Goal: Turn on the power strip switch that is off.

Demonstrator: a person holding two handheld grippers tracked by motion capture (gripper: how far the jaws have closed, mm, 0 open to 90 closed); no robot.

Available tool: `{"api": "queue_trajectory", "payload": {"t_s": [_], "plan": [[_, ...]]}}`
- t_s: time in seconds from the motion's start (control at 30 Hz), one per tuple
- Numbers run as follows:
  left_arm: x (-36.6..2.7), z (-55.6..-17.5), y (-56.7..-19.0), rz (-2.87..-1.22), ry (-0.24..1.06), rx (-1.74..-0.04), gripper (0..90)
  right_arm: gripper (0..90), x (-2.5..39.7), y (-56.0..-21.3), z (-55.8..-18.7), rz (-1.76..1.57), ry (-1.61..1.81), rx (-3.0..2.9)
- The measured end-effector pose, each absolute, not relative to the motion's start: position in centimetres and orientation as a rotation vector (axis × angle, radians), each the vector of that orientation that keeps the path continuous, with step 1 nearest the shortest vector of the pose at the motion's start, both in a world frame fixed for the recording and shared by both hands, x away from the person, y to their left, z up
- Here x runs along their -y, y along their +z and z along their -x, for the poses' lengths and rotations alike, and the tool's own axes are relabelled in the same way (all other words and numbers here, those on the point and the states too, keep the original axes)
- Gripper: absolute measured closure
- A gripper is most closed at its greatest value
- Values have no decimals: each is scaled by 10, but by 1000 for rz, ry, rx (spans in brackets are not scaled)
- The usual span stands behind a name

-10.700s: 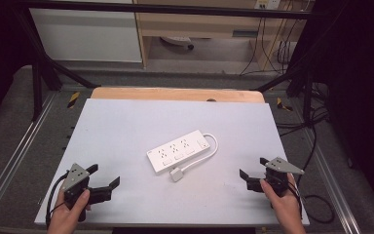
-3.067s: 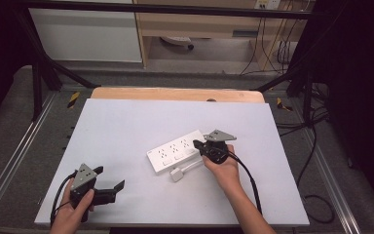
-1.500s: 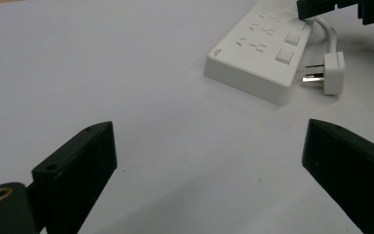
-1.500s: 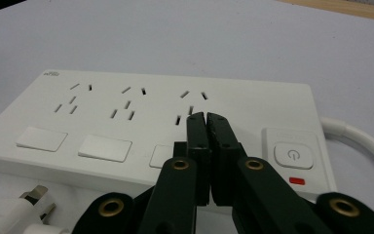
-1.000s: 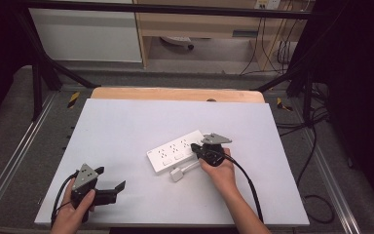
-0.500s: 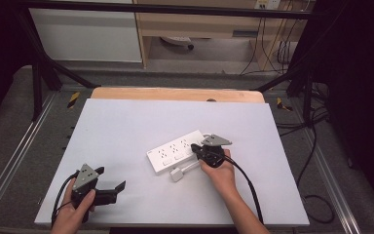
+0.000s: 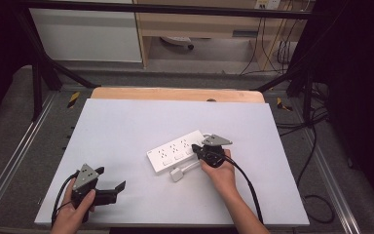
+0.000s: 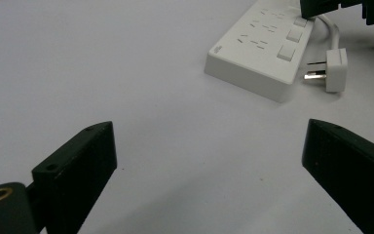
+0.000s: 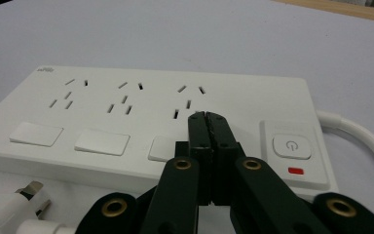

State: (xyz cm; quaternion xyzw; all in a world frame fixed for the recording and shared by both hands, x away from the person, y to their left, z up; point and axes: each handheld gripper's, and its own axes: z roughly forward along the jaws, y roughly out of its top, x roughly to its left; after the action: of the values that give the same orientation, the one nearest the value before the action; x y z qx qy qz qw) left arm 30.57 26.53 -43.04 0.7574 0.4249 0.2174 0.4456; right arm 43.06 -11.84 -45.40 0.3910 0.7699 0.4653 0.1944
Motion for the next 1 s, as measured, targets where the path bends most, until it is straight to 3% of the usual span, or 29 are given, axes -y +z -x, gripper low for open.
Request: {"api": "queue_trajectory", "payload": {"t_s": [1.0], "plan": [[-266, -305, -430, -1877, 541, -1050, 59, 900, 116, -450, -432, -1076, 1301, -2171]]}}
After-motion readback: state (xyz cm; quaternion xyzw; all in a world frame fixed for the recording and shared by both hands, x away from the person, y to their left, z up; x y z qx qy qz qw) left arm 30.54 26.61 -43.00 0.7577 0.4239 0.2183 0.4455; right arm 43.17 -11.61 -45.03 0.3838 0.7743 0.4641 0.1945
